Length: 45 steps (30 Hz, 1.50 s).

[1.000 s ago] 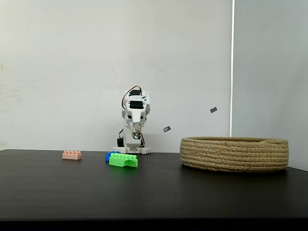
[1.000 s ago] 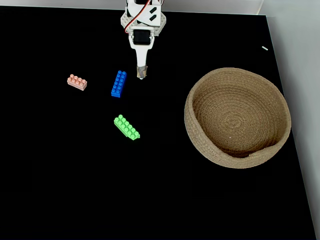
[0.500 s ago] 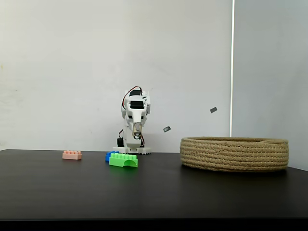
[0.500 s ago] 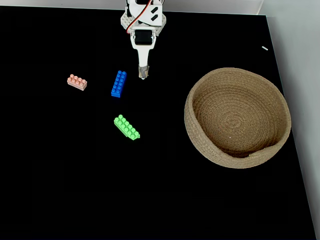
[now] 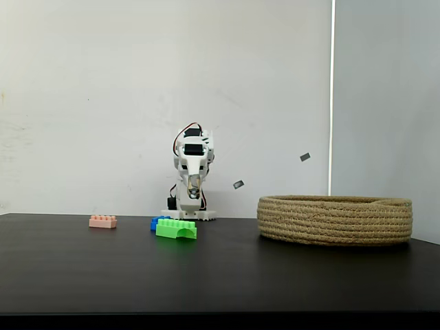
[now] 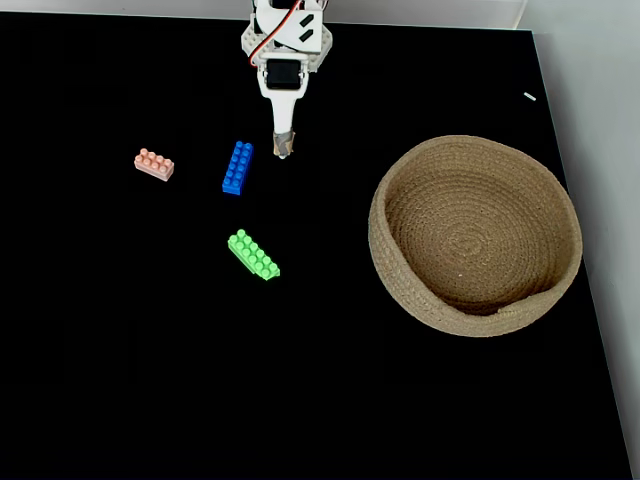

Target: Place the lego blocks in the tray

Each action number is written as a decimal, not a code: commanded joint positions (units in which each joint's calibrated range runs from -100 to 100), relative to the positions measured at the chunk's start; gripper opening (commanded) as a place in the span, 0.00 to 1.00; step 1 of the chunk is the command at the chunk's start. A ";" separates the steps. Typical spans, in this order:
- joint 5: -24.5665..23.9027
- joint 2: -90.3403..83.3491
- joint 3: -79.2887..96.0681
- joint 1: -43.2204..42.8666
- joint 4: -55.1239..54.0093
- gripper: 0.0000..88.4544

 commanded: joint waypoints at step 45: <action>37.70 75.26 -61.49 19.87 10.78 0.33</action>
